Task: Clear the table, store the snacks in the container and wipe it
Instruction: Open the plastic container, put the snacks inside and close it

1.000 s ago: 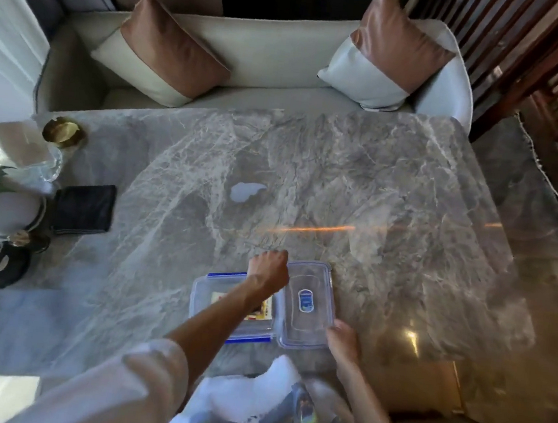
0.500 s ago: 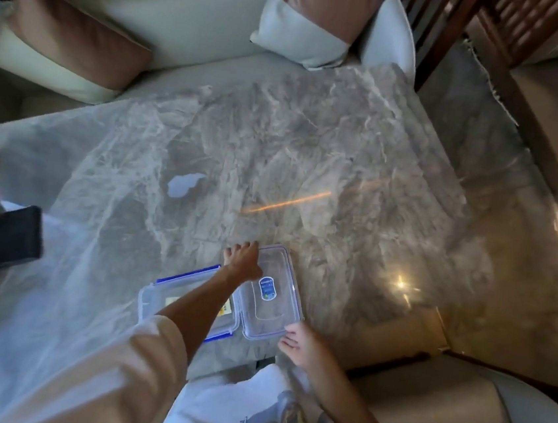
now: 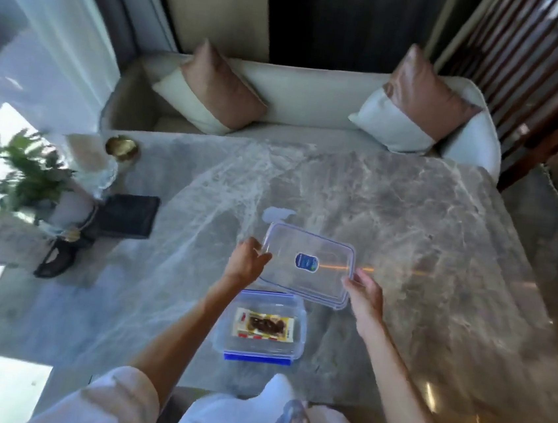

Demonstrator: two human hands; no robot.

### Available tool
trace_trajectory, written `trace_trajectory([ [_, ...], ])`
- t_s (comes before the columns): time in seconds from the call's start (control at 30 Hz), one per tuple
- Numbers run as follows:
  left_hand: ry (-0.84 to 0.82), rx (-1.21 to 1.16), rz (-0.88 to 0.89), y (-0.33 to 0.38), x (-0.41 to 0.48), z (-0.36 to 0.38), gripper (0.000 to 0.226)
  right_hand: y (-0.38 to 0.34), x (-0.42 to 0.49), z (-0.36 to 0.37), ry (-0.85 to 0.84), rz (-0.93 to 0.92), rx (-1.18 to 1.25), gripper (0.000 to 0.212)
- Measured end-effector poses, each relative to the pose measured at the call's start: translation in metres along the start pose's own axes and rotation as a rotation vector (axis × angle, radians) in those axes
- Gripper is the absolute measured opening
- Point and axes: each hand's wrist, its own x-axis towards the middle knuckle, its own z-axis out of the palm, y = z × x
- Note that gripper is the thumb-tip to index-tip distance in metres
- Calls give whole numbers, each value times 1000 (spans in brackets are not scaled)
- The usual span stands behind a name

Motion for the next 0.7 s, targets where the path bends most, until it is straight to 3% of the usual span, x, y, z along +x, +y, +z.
trace_trajectory([
  [0.17,-28,61,-197,-99,-47,-16,17,28,-23,66,-164,-9,-350,38],
  [0.27,-24,76,-250,-142,-77,-6,21,62,-50,81,-237,21,-429,45],
  [0.4,-25,53,-244,-164,-91,8,42,89,-72,75,-61,-18,-734,41],
  [0.6,-50,49,-171,-164,-88,14,33,94,-77,74,9,-7,-704,41],
  [0.7,-47,61,-155,-160,-87,13,40,97,-73,71,8,24,-677,43],
])
